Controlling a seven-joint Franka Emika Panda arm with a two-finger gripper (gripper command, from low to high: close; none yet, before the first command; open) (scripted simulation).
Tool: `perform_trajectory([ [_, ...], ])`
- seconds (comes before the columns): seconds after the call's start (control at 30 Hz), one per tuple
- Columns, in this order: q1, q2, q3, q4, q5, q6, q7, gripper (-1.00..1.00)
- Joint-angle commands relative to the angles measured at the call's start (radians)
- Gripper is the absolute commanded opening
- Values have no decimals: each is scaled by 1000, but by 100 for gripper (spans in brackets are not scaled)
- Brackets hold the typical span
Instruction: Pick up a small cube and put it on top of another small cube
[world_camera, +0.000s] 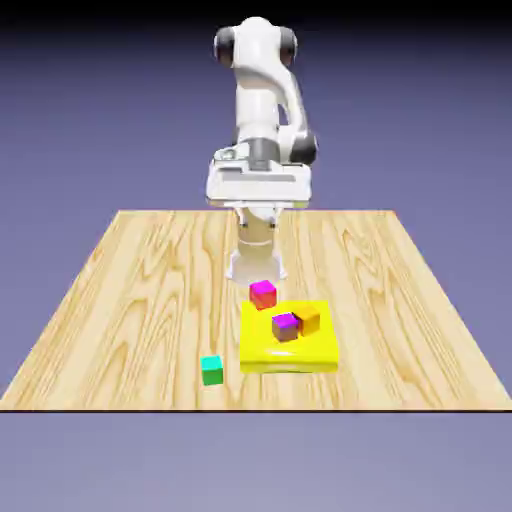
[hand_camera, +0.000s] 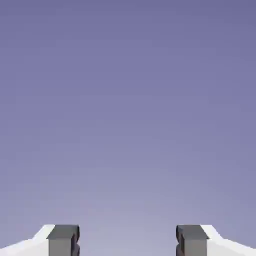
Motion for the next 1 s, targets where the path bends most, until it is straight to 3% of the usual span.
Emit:
perform_trajectory([
  [0.0,-5,27,8,27,-10,-32,-44,0],
  [0.97,-149,816,243,795,-299,-958,-1305,0],
])
